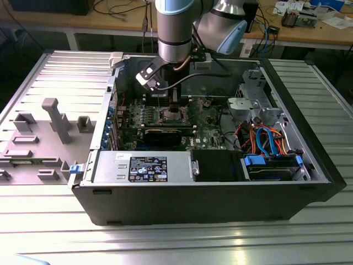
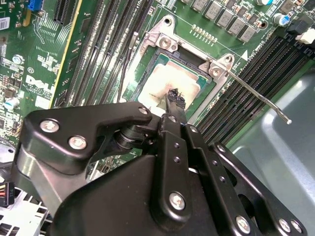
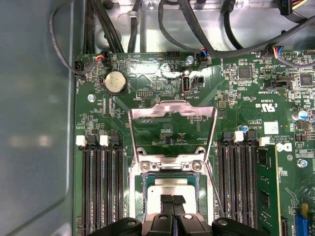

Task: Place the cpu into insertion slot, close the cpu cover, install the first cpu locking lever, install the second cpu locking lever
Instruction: 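Close the cpu cover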

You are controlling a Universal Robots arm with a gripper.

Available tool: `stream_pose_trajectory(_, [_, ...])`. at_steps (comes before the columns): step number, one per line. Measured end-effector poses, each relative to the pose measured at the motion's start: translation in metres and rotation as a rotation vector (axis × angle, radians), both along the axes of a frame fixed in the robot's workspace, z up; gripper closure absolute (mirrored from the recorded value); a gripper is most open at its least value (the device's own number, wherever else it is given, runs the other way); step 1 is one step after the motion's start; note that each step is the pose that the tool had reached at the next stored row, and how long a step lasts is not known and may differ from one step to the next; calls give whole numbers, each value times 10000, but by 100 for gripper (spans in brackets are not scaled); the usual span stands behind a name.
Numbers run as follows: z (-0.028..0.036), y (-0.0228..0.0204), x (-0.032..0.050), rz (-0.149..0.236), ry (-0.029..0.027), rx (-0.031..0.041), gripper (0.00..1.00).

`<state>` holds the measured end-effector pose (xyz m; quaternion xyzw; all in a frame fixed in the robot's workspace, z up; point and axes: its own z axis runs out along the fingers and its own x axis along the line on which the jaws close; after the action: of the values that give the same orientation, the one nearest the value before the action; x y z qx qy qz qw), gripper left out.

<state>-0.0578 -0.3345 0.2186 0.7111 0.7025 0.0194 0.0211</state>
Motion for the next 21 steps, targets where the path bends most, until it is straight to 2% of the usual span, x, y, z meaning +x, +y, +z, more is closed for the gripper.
stream_pose_trajectory(21, [41, 1, 0, 0, 2, -13, 89])
